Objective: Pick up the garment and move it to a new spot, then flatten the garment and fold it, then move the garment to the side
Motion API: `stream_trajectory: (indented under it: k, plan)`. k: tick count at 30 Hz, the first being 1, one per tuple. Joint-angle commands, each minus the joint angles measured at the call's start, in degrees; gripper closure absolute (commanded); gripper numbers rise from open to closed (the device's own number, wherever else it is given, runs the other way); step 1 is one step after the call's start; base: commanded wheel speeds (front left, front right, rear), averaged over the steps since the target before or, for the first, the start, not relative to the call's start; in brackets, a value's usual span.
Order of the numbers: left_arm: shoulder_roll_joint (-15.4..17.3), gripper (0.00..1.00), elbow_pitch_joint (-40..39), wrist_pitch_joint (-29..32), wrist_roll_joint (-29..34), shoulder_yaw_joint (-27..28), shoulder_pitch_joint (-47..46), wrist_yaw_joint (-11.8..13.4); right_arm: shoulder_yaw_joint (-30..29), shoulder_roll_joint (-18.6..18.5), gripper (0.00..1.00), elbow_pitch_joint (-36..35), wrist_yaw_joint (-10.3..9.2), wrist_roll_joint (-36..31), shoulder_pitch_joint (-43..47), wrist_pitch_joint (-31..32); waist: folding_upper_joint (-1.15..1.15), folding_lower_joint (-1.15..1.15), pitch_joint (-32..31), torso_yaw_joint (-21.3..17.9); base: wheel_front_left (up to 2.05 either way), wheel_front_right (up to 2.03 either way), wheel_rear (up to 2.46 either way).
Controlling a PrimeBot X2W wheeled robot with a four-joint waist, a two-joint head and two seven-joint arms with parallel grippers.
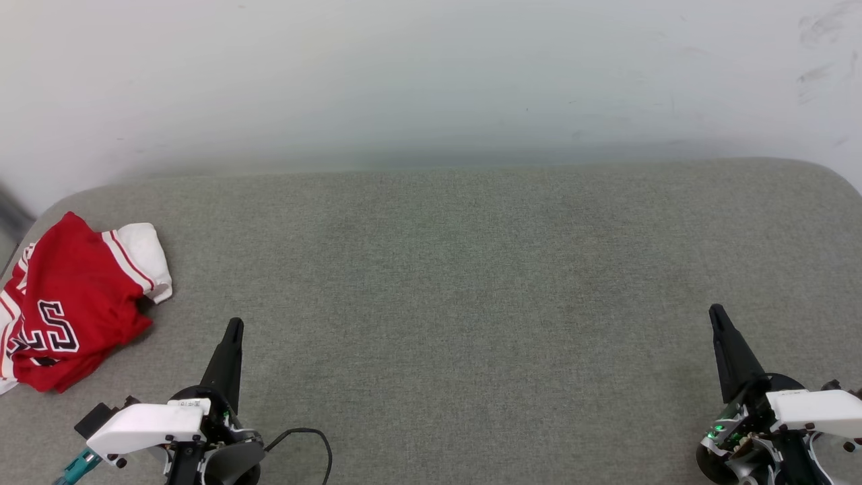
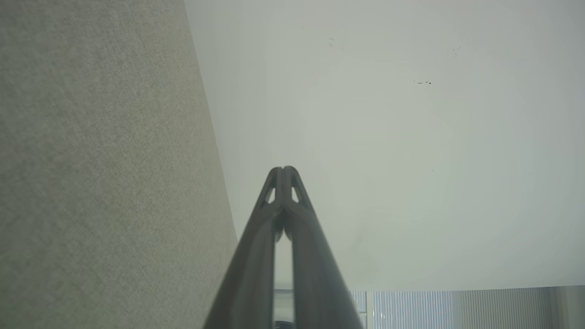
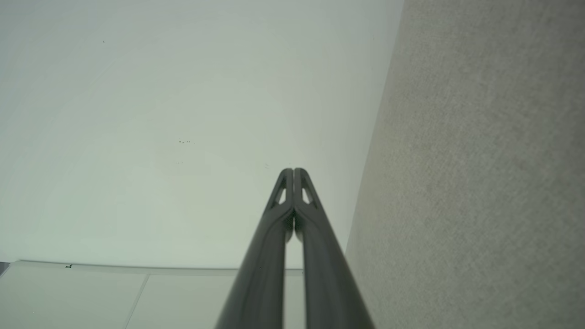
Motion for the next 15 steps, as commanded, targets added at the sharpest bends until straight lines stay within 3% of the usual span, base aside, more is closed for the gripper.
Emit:
stream_trajectory:
  k: [1,15]
  plan:
    - [-0.1,1.00,0.0,0.1,0.1,0.1,-0.5,-0.1,0.0,0.2,1.00,0.0,0.00,-0.2,-0.8,0.0,0.00,0.00,0.0,0.0,0.00,0.00,0.00]
    - [-0.1,1.00,0.0,0.1,0.1,0.1,-0.5,-0.1,0.0,0.2,1.00,0.0,0.00,-0.2,-0.8,0.0,0.00,0.00,0.0,0.0,0.00,0.00,0.00]
